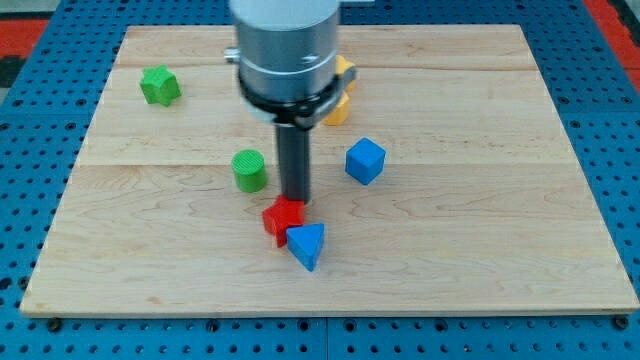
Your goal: Push the green circle into the green star
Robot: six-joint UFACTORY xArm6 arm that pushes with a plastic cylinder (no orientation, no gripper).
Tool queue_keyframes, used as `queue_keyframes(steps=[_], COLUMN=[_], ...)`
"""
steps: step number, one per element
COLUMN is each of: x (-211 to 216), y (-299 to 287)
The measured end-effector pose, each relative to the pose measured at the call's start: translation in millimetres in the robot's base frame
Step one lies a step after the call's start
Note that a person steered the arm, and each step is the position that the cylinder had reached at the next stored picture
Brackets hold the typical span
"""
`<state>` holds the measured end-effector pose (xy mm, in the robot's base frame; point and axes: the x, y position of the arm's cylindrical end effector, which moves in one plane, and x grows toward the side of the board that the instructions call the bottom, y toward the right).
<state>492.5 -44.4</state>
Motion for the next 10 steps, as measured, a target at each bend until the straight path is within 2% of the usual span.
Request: queue_keyframes(steps=[1, 2, 3, 4, 5, 6, 7, 8, 9, 10], x=[-16.1, -64.7, -45.1, -33.7, -38.0, -49.5, -70.1, -80.7, -98.6, -117.4], y=[-70.7, -107.6, -9.2, 15.4, 67.3, 31.5, -31.9, 19.0, 14.3, -77.0])
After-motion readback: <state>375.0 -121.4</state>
